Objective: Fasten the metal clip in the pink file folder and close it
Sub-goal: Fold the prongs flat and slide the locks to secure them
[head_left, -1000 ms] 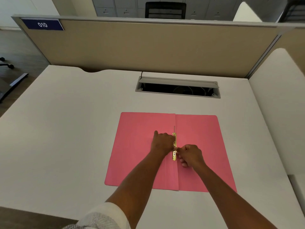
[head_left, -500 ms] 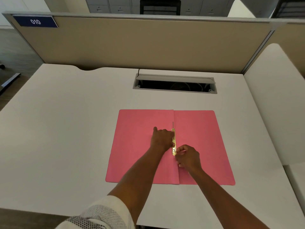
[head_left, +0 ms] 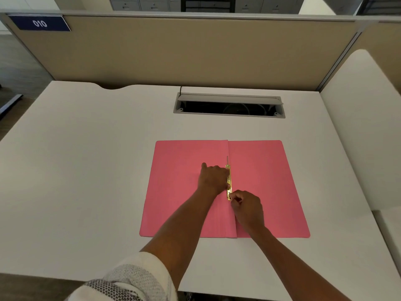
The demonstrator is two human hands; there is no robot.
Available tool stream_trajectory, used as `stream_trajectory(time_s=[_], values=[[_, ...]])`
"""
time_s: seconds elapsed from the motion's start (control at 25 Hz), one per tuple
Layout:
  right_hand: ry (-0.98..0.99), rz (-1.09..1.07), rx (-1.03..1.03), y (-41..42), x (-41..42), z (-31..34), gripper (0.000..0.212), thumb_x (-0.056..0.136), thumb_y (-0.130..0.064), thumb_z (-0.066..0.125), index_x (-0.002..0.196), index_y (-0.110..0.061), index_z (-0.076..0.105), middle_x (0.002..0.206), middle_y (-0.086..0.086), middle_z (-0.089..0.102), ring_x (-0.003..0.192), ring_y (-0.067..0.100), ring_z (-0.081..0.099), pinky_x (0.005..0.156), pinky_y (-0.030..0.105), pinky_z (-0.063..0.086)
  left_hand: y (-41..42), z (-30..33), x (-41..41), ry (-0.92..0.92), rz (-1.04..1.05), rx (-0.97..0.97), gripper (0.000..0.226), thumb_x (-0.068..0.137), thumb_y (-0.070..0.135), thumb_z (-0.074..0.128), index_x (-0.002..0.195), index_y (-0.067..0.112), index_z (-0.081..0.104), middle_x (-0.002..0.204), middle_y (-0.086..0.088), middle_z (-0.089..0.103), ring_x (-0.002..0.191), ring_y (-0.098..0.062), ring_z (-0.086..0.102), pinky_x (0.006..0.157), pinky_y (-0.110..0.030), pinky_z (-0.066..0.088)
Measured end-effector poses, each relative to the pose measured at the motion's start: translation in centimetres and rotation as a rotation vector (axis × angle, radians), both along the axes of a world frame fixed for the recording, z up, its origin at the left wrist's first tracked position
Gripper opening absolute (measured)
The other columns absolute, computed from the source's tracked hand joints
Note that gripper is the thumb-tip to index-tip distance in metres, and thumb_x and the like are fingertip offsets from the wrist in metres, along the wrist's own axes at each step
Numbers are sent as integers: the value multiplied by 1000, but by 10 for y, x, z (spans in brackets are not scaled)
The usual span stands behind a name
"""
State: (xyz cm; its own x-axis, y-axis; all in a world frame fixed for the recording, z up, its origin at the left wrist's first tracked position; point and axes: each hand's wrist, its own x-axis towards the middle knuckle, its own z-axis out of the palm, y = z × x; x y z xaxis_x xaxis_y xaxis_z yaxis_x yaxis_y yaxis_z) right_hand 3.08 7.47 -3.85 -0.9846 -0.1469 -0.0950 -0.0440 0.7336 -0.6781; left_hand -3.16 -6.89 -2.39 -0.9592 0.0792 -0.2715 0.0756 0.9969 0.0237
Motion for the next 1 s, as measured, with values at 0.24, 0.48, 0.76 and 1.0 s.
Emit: stream_trajectory(time_s=[0.24,0.48,0.76,1.0], values=[[71,102,210,-2,1,-6,20,93,-16,56,96,-18,76,90,1,71,69,9,56,59,14,35,0,-2,-3,-23,-6,4,40,84,47,66,114,21,63,97,-2,72,94,-26,68,98,-47,34],[83,100,204,0,-1,-6,19,91,-12,58,93,-17,76,83,2,68,65,11,52,54,14,29,-6,1,-3,-81,-54,-5,57,76,60,66,121,25,58,105,0,70,101,-26,65,98,-50,33],[123,145,265,2,0,-7,17,92,-14,60,96,-17,76,82,3,68,60,10,49,52,11,25,1,3,-3,-66,-45,-29,46,75,49,70,112,23,62,97,1,70,94,-23,66,98,-48,32],[109,161,241,12,-2,-9,18,92,-13,60,98,-18,76,85,1,67,64,13,57,57,16,34,4,6,-1,-72,-37,-30,43,77,44,71,113,21,62,98,0,71,95,-24,67,100,-47,32]])
